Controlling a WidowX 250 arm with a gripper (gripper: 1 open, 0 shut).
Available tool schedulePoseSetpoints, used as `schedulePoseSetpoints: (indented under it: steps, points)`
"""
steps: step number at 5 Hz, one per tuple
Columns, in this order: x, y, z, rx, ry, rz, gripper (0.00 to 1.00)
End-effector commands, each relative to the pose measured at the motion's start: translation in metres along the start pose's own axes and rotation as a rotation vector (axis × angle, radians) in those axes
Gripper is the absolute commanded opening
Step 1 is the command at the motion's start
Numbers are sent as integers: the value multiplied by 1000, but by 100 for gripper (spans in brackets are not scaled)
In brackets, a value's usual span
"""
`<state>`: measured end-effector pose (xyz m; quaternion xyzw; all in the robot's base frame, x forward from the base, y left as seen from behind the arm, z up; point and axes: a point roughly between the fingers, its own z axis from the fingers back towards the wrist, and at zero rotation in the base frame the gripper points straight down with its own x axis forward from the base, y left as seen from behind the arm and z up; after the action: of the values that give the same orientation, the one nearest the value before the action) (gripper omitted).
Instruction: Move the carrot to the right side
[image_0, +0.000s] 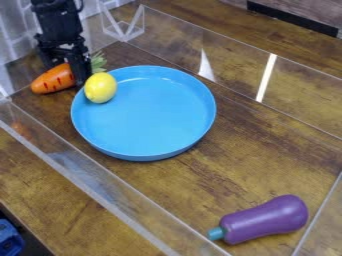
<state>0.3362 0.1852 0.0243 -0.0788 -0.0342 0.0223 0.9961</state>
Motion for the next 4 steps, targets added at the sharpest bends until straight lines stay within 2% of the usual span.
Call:
schedulePoseSetpoints:
  steps: [1,2,3,4]
  points:
    - [2,11,13,24,-14,-46,100]
    - [5,10,14,23,2,-115,100]
    - [12,7,20,23,13,-149,0]
    - [19,4,32,26,20,-189,0]
